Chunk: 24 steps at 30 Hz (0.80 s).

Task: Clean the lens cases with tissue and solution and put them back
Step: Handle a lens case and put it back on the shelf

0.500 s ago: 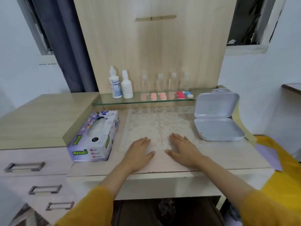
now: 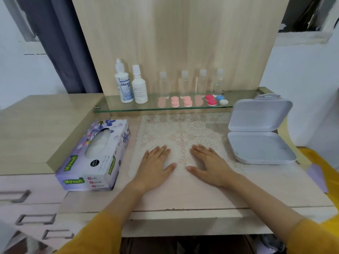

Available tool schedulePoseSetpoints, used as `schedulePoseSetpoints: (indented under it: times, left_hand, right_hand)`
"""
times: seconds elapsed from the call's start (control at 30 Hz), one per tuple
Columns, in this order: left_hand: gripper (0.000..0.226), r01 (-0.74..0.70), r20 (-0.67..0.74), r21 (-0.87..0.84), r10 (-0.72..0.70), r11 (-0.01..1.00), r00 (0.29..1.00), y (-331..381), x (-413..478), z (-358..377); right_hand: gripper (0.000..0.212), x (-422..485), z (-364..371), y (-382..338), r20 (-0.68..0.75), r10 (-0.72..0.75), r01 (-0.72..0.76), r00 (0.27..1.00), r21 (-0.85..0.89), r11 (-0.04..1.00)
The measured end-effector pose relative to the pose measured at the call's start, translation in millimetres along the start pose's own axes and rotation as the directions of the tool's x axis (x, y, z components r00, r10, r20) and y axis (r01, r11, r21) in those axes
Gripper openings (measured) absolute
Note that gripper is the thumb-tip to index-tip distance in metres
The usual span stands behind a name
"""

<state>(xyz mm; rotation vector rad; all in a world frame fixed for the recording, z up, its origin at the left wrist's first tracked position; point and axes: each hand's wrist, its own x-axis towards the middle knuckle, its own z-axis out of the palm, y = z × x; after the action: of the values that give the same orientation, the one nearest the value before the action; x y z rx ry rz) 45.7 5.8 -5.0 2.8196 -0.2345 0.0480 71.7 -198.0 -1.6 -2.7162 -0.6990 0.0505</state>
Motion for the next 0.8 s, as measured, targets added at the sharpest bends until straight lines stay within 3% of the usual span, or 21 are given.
schedulePoseSetpoints:
  times: [0.33, 0.6, 0.8]
  left_hand:
    - [0.064, 0.037, 0.068, 0.069, -0.041, 0.997, 0.997, -6.6, 13.2, 4.7]
    - [0.064, 0.034, 0.052, 0.084, -0.038, 0.996, 0.998, -7.4, 14.3, 6.7]
    - [0.057, 0.016, 0.009, -0.085, -0.015, 0.996, 1.0, -8.4, 17.5, -2.8]
  right_hand:
    - [0.073, 22.0, -12.1, 27.2, -0.016, 0.057, -0.057, 0.998, 0.002, 0.998]
    - [0.08, 19.2, -4.2, 28.1, -0.011, -0.02, 0.02, 1.0, 0.021, 1.0]
    - [0.092, 10.9, 3.5, 25.9, -0.057, -0.055, 0.058, 0.997, 0.047, 0.997]
